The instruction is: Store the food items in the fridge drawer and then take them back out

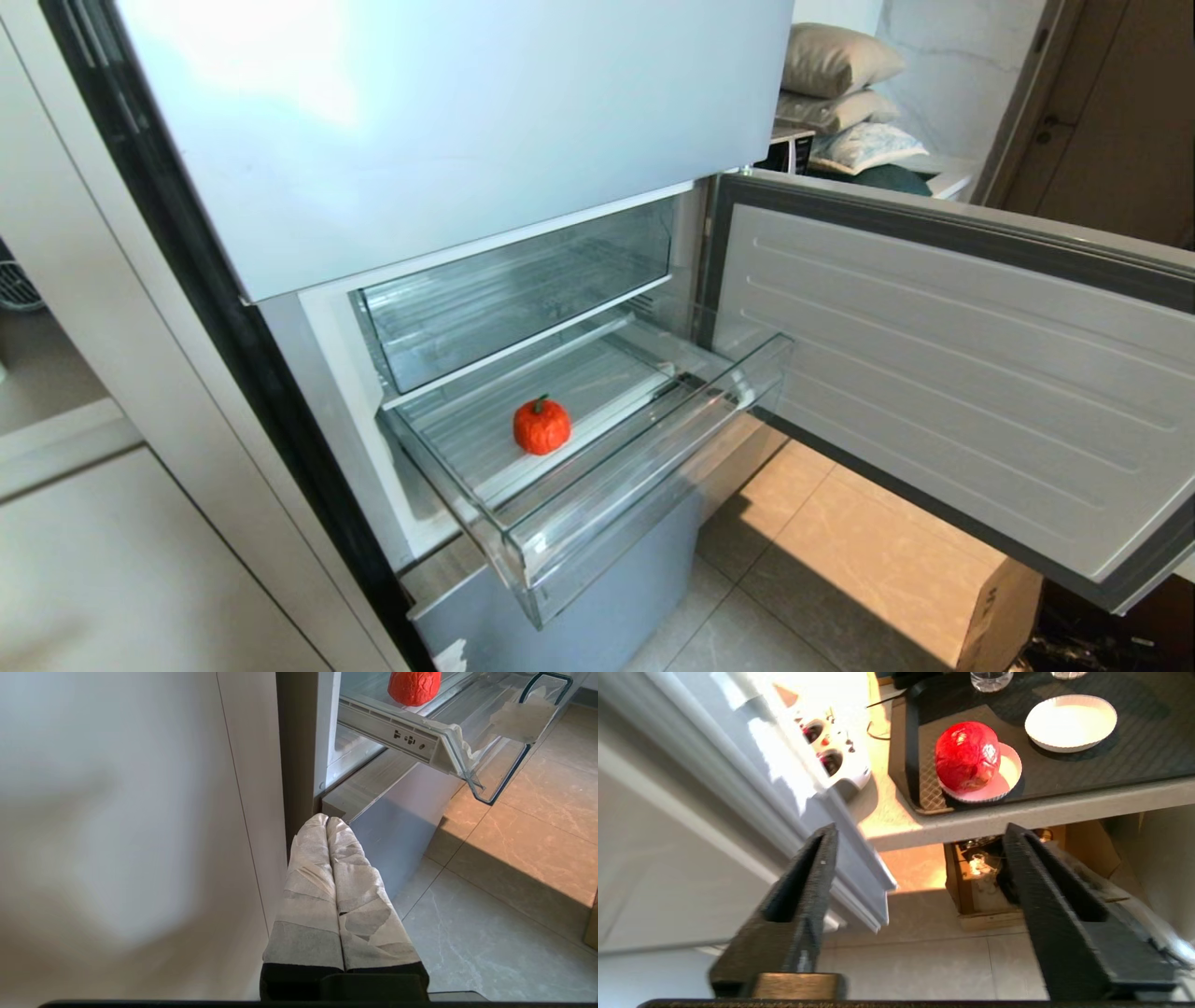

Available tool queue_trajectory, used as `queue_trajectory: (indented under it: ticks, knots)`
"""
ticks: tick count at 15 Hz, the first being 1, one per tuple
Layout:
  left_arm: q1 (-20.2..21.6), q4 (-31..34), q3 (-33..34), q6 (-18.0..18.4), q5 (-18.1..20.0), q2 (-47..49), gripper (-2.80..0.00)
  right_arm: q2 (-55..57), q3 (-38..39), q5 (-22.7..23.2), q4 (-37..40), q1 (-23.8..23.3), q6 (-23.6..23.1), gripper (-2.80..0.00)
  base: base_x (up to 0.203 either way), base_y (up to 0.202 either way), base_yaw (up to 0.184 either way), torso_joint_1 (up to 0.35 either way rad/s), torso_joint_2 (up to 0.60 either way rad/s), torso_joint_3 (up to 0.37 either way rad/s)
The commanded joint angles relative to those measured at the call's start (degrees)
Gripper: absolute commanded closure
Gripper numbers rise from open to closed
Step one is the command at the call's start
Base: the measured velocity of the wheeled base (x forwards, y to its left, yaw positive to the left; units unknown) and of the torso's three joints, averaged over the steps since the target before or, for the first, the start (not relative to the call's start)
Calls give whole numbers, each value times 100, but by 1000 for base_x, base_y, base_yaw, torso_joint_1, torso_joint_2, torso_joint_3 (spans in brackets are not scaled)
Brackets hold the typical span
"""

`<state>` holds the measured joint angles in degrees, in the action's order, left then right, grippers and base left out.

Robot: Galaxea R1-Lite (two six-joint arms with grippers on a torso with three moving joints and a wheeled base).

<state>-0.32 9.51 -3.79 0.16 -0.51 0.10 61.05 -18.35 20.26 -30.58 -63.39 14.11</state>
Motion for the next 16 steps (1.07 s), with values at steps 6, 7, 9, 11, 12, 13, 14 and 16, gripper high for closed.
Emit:
queue_trajectory:
  ticks: [6, 7, 9, 11, 12, 13, 14, 16]
  knots:
    - [-3, 7, 1, 2, -2, -1, 0, 2216, -134, 17, -1913, -845, 188, -280, 0, 0, 0, 0, 0, 0]
    - [-3, 7, 1, 2, -2, -1, 0, 2453, -219, 12, -2109, -893, 177, -280, 0, 0, 0, 0, 0, 0]
    - [-3, 7, 1, 2, -2, -1, 0, 3027, -486, 10, -2305, -931, 149, -280, 0, 0, 0, 0, 0, 0]
    - [-3, 7, 1, -5, -2, -1, 0, 3638, -748, 15, -2490, -941, 143, -280, 0, 0, 0, 0, 0, 0]
    - [-3, 7, 1, 2, -2, -1, 0, 3938, -899, 15, -2632, -942, 158, -280, 0, 0, 0, 0, 0, 0]
    - [-12, 7, 1, 2, -2, -1, 0, 4196, -1074, 22, -2800, -931, 181, -280, 0, 0, 0, 0, 0, 0]
    - [-3, 7, 1, 2, -2, -1, 0, 4372, -1218, 30, -2928, -877, 196, -280, 0, 0, 0, 0, 0, 0]
    - [-8, 7, 1, 2, -2, -1, 0, 4792, -1567, 36, -3028, -498, 204, -280, 0, 0, 0, 0, 0, 0]
